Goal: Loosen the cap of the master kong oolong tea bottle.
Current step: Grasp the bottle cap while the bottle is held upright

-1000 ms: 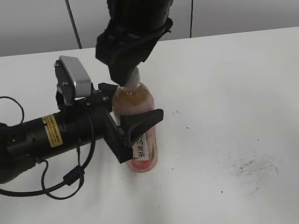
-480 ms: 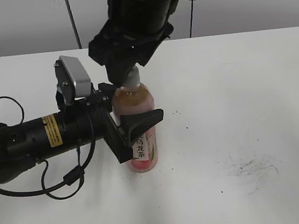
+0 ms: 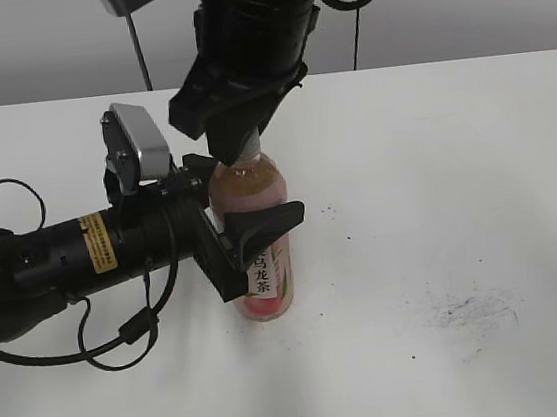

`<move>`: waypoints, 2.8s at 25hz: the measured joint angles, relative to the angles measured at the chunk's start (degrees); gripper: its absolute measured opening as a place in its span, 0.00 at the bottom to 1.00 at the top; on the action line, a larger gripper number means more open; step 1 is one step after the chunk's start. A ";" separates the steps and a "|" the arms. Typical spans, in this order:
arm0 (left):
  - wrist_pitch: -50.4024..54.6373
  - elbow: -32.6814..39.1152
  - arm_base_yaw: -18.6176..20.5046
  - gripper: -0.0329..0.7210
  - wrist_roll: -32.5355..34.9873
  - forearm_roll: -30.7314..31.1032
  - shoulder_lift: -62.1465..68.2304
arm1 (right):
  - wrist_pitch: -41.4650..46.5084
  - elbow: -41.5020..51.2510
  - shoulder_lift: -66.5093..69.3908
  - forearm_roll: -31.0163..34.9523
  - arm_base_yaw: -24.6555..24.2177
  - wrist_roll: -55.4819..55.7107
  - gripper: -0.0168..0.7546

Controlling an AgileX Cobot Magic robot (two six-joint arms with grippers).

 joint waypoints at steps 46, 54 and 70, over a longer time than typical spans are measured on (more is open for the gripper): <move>0.03 0.01 0.00 0.64 0.12 -0.09 0.00 | 1.48 -0.10 -0.41 0.59 -0.02 -97.46 0.40; 0.03 0.01 0.00 0.64 0.12 -0.04 0.00 | 1.19 -0.11 -0.41 1.16 -0.02 -74.39 0.43; -0.07 0.01 0.00 0.64 0.22 0.21 0.00 | 0.10 -0.16 -1.40 2.50 -0.08 -25.58 0.51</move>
